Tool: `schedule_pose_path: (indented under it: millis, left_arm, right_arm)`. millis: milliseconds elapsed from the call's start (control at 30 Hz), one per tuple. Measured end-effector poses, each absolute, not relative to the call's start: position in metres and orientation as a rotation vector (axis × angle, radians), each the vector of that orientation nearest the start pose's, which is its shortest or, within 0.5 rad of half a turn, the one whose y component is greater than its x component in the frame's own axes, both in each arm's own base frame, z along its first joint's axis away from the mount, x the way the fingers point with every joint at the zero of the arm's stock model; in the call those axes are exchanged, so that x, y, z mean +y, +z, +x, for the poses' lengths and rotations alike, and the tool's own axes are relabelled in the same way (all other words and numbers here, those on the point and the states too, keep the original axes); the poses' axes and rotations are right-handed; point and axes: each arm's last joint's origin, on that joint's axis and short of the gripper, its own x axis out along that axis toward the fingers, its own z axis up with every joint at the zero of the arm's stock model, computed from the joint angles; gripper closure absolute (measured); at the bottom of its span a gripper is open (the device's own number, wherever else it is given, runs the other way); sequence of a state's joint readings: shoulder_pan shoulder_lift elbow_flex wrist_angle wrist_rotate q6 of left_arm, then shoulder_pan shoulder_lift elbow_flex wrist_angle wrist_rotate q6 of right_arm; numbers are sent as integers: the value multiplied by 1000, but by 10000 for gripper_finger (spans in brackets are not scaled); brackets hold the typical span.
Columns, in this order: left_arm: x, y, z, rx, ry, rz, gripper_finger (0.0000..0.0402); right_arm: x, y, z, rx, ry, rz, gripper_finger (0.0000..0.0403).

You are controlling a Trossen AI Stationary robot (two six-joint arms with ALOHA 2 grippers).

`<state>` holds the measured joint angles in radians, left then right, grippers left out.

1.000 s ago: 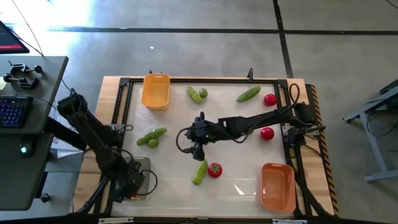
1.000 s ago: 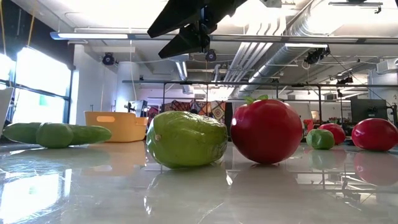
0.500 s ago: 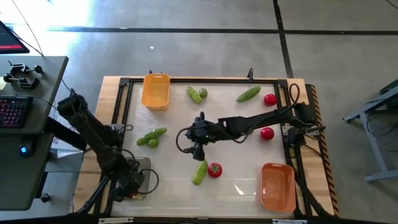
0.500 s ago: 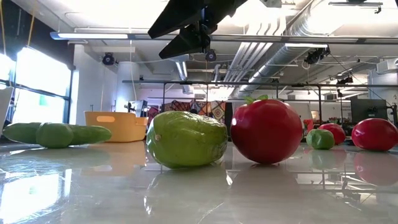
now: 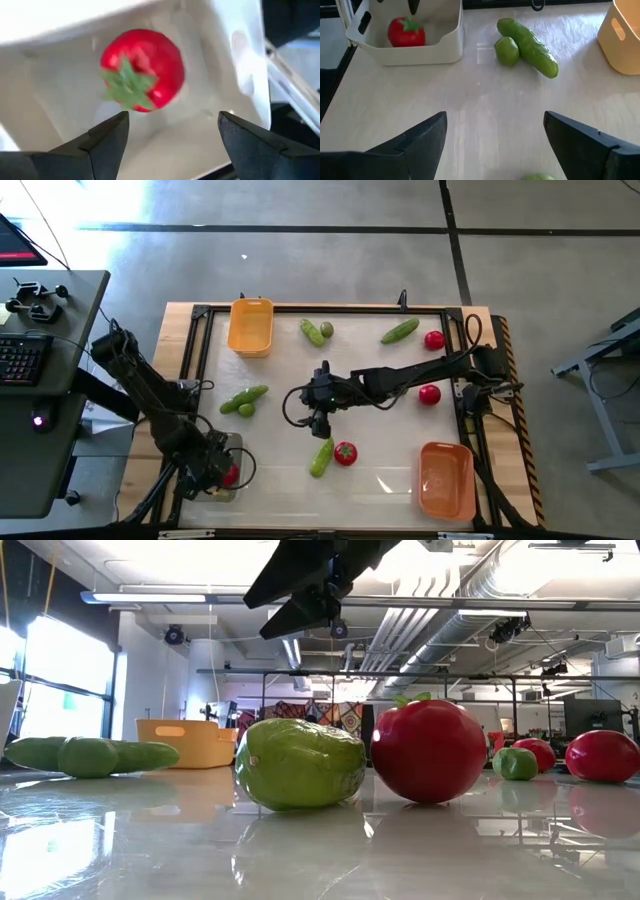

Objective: Sort produce into baskets
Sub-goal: Put the red tomato into the gray bin

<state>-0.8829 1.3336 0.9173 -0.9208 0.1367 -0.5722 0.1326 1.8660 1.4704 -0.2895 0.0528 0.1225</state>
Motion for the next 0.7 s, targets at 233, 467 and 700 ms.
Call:
schedule_pose_path:
  millis: [233,467,700]
  left_arm:
    - [-174,227,142,1336,-409,40,164]
    - [-165,202,135,1409,-380,23,234]
    - [-160,201,144,1376,-386,14,304]
  right_arm:
    - [60,255,416,690,24,18,80]
    - [62,254,415,701,-5,-1,106]
    - [62,254,415,702,-7,-2,169]
